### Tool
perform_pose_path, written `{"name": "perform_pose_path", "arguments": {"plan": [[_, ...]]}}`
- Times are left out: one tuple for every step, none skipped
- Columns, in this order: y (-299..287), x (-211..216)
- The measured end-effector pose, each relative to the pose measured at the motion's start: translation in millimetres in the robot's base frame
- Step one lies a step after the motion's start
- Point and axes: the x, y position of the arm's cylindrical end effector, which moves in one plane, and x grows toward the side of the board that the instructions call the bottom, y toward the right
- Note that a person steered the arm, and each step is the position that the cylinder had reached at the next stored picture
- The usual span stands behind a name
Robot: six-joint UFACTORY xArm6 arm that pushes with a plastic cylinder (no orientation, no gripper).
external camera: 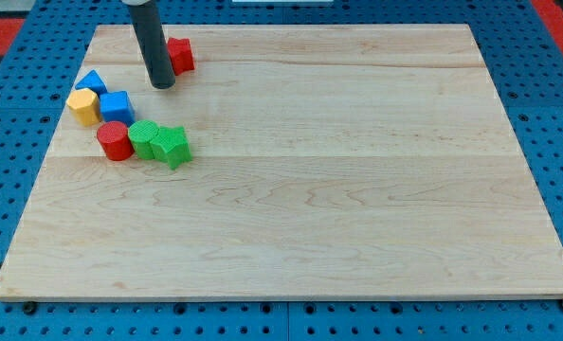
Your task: Place the blue cube below the yellow hexagon
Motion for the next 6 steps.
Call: {"name": "perform_pose_path", "arguments": {"plan": [[0,1],[-14,15],[-30,30],[-41,53],[-50,74],[-62,91]]}}
